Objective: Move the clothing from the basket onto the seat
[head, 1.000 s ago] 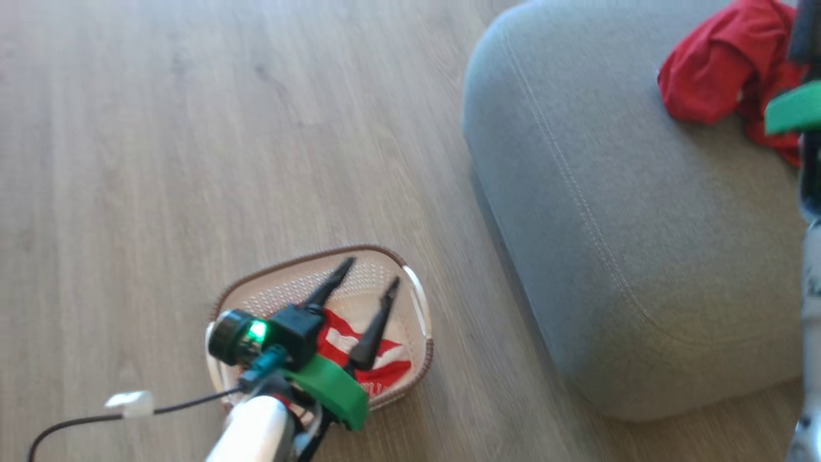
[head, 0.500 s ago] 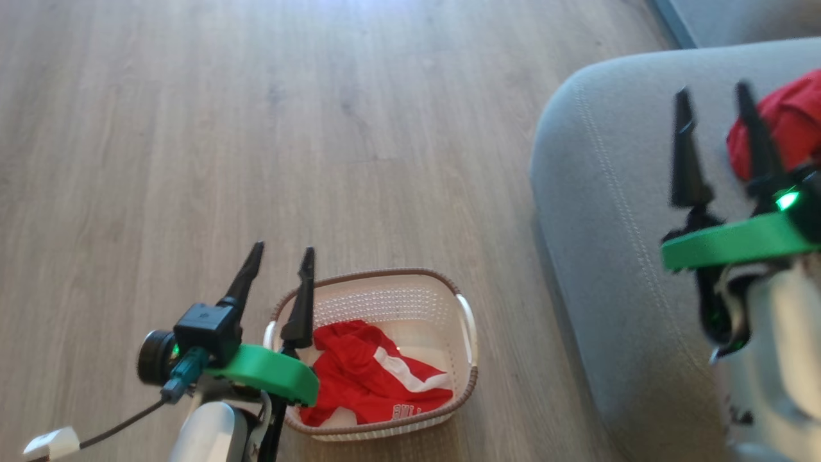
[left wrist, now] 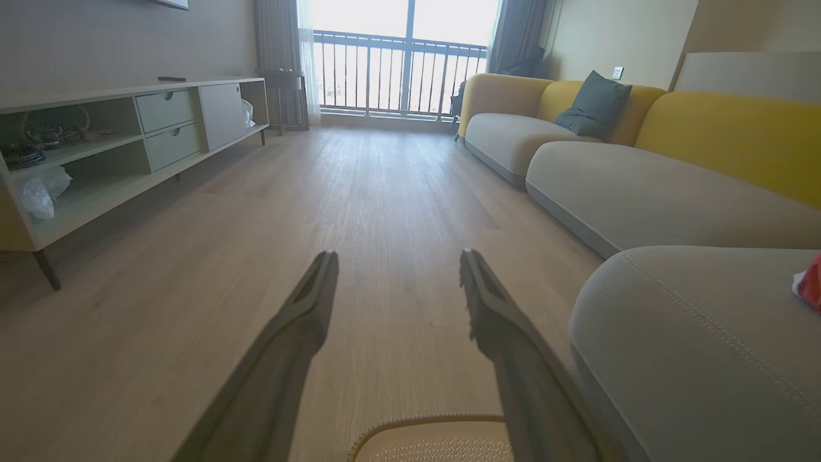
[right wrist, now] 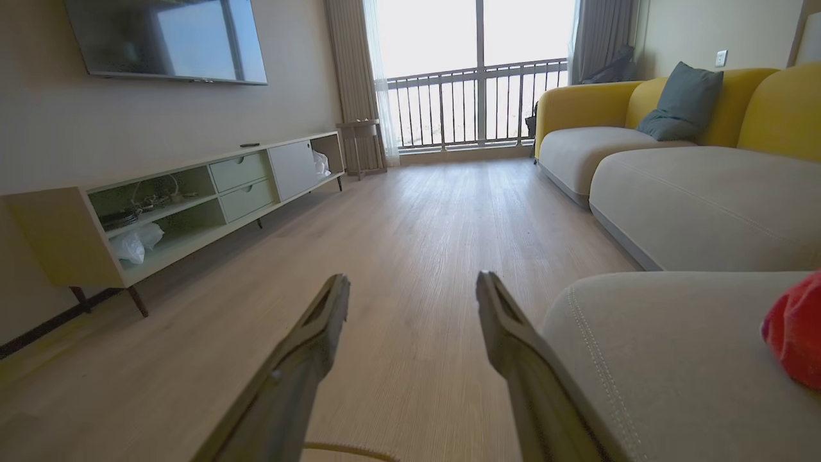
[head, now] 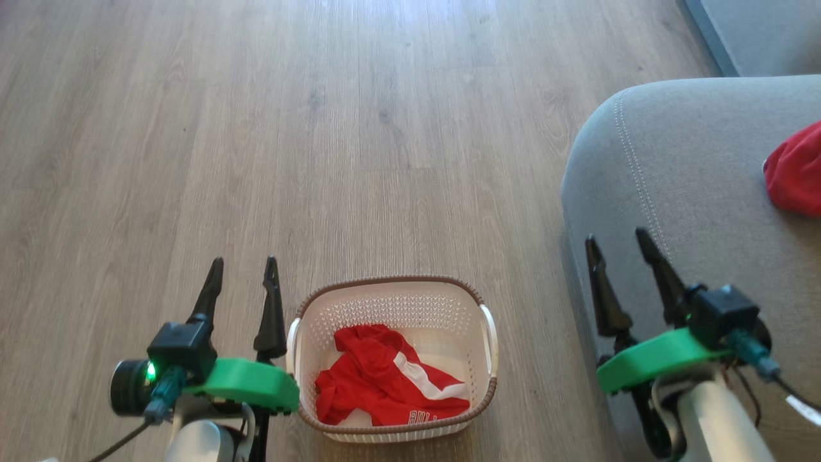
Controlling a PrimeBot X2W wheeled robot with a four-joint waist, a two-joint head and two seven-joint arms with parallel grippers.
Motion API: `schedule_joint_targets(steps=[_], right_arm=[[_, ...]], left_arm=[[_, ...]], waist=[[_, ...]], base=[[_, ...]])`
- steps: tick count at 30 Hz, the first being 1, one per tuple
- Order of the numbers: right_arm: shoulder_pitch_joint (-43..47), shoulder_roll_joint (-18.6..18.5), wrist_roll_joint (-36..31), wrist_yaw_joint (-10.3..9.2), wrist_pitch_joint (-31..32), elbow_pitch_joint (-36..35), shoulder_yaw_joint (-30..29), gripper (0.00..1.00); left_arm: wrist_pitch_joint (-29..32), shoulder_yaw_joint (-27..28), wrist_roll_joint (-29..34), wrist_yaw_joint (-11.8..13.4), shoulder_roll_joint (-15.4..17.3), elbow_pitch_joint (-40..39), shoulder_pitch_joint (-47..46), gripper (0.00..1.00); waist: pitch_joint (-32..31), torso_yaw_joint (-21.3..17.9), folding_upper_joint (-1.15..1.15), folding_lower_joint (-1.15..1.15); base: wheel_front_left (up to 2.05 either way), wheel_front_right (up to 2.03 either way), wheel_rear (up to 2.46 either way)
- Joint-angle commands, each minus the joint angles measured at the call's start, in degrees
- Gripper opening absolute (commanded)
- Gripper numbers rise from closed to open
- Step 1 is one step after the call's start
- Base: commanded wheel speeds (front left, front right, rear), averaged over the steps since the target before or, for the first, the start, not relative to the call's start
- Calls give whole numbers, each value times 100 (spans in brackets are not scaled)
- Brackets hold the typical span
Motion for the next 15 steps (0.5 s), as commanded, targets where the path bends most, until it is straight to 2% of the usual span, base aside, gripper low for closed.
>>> schedule_joint_targets(steps=[1, 9, 15], right_arm=[[-90, 42, -70, -1, -29, -97, 181, 100], [111, 62, -62, -1, -29, 315, 225, 100], [194, 63, -142, -1, -29, 474, 180, 100]], left_arm=[[-29, 224, 39, 79, 11, -189, -115, 100], [-29, 227, 183, 252, 11, 143, 127, 100], [-29, 215, 147, 294, 11, 276, 219, 100]], waist=[[-15, -15, 0, 1], [-54, -123, 0, 1], [-72, -141, 0, 1]], base=[[0, 0, 0], [0, 0, 0], [0, 0, 0]])
